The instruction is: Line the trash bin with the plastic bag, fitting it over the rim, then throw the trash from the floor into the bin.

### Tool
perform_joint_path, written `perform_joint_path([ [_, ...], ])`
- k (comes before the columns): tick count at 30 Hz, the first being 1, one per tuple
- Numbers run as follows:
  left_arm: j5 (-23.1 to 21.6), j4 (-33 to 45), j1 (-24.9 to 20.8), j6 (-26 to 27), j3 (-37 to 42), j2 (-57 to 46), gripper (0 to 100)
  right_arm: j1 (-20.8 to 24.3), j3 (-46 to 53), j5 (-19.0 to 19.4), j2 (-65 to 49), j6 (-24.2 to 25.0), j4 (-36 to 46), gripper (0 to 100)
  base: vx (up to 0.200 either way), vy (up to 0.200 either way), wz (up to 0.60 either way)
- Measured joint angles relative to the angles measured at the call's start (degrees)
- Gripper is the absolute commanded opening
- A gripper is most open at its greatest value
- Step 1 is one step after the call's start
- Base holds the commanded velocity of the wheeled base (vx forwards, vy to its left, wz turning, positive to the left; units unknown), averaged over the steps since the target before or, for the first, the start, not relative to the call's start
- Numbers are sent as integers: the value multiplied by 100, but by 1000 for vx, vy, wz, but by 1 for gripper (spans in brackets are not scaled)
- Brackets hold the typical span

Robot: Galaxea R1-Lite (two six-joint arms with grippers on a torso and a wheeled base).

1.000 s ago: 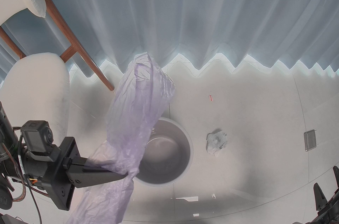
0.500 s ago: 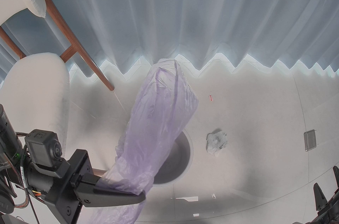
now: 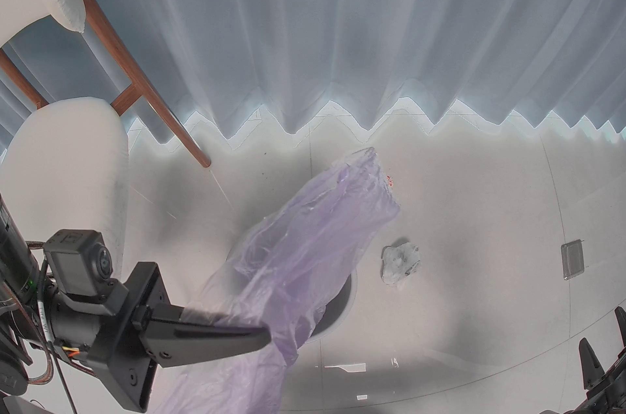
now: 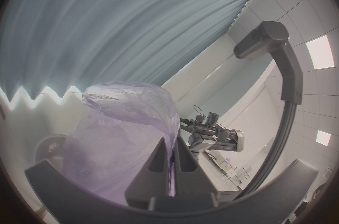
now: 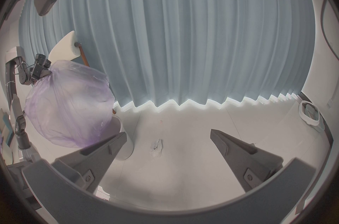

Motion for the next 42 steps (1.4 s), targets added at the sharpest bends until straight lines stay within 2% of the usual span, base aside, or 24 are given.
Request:
perform_joint_path([
  [9,224,-807,463,44,5,455,0,0,0,0,0,-2,0,100,0,0,0],
  [19,233,-1802,1300,-41,-105,848,0,0,0,0,0,0,0,100,0,0,0],
  [32,257,-1968,1279,-39,-166,1040,0,0,0,0,0,0,2,100,0,0,0],
  [42,250,-1938,1042,249,581,1150,0,0,0,0,0,0,0,100,0,0,0],
])
